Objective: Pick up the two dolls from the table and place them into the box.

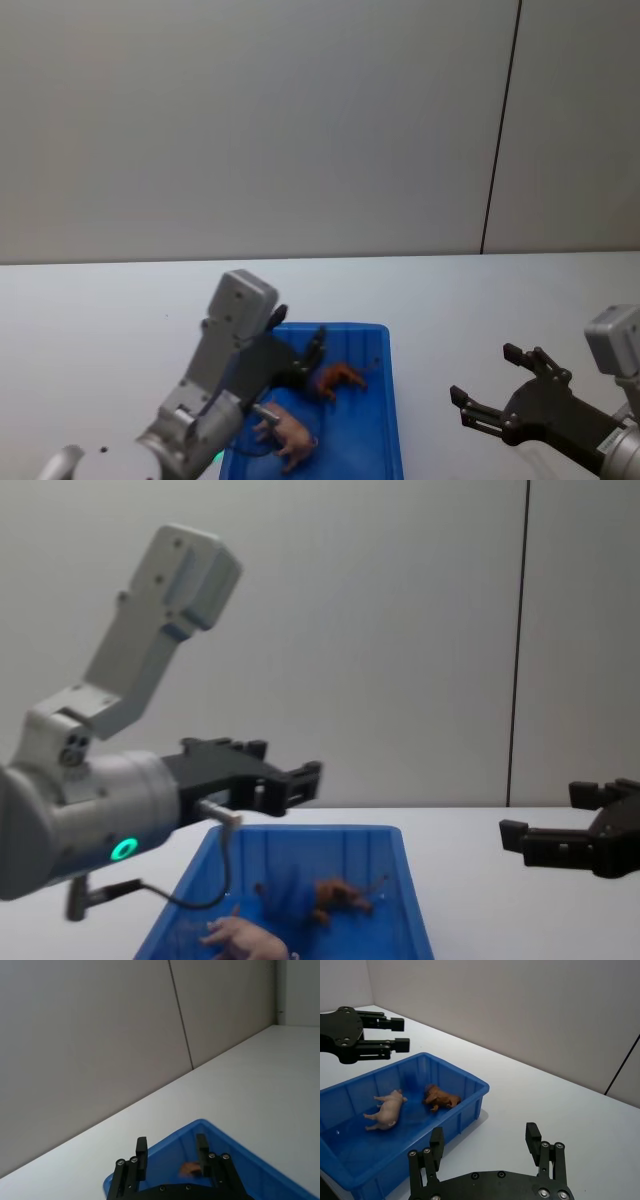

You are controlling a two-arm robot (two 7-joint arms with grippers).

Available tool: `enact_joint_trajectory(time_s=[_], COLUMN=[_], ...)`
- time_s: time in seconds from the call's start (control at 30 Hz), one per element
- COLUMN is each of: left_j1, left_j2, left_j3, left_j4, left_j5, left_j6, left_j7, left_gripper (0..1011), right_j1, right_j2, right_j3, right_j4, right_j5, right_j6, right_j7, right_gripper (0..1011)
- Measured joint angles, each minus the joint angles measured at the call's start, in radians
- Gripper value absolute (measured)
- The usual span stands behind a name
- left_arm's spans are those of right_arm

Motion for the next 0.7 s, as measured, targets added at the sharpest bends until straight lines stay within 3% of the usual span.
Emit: enact_joint_trajectory(time_s=[0.4,0.5,0.7], left_j1=[-0.042,-0.047,-0.052], left_j2=[-0.046,-0.05,-0.055], left_j3=[0.02,0.02,0.021], left_j4=[0.039,0.045,0.052], left_j5=[0.007,0.005,0.0], left_j6=[-0.039,-0.048,-0.06], left_j7=[-0.082,-0.095,-0.111], left_gripper=[940,1001,1001], right_j1=[0.0,0.0,0.0], right_j2=[0.0,0.0,0.0], right_j3=[0.0,0.0,0.0], right_j4=[0.0,0.0,0.0], right_j5=[0.0,0.0,0.0], right_j6=[0.0,0.0,0.0], right_j7=[0.0,0.0,0.0], right_gripper=[1001,1001,1001])
